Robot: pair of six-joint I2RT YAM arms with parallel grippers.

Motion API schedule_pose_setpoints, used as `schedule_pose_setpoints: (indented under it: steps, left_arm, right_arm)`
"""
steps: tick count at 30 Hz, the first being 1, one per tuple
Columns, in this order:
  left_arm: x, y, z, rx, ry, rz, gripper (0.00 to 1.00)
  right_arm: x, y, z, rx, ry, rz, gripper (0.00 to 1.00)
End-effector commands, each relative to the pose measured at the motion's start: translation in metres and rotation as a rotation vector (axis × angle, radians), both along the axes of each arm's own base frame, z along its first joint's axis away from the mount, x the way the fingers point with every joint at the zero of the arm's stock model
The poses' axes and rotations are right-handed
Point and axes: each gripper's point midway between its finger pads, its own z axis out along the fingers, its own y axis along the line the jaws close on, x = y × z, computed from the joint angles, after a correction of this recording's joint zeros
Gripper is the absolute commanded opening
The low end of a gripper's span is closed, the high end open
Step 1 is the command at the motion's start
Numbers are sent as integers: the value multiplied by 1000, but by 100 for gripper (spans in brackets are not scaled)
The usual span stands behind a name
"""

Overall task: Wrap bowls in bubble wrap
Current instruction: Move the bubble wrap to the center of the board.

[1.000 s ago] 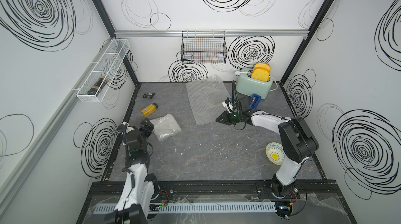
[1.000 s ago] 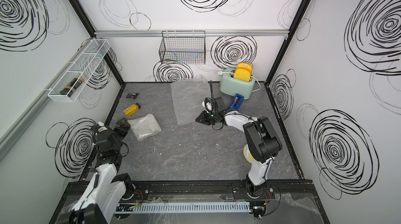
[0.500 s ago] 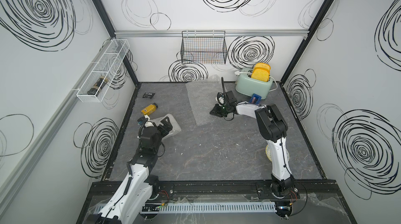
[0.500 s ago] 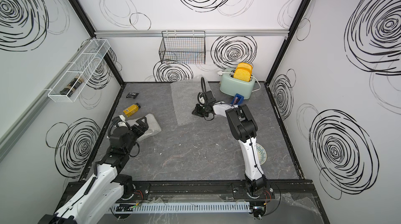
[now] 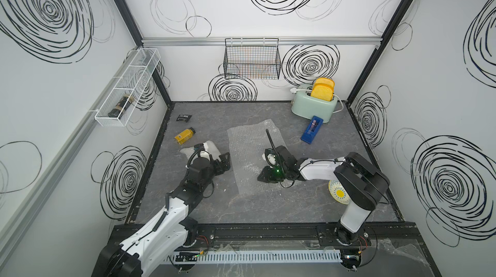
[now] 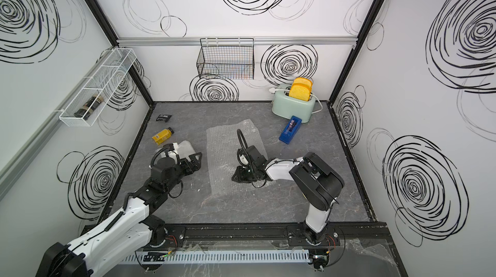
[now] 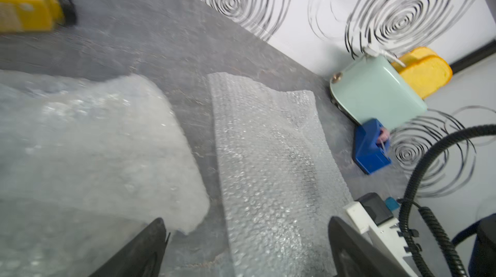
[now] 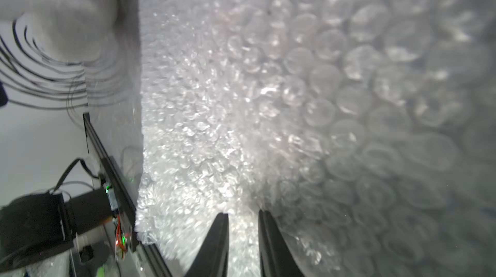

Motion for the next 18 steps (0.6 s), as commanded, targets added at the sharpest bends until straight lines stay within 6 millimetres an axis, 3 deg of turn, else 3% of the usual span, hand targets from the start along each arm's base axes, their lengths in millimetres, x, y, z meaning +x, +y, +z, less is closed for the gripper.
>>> schedule_pose_setpoints:
  steps: [1,3,5,7,10,11,14,18]
  left_arm:
    - [-1,-30,14,-10,-12,-132,96]
    - [-5,-43,7,-9,27,-172,92]
    - [-9,-56,-3,2,72,-220,88]
    - [-10,-63,-10,11,105,-238,85]
    - [-10,-70,-14,18,126,-262,83]
    - [-11,-71,-15,18,127,-267,82]
    - [-10,-76,-14,14,125,-280,82]
    - [-11,-79,-17,29,145,-300,82]
  right_arm:
    - [14,-5,32,26,-67,-62,35]
    - [23,-10,52,46,-115,-73,44]
    - [42,-35,70,-7,-174,-152,51]
    - [63,-80,82,-89,-214,-288,56]
    - [81,-170,97,-228,-287,-532,64]
    - [82,-200,103,-271,-307,-624,68]
    - [76,-255,117,-294,-398,-775,73]
    - [49,-289,114,-365,-379,-868,81]
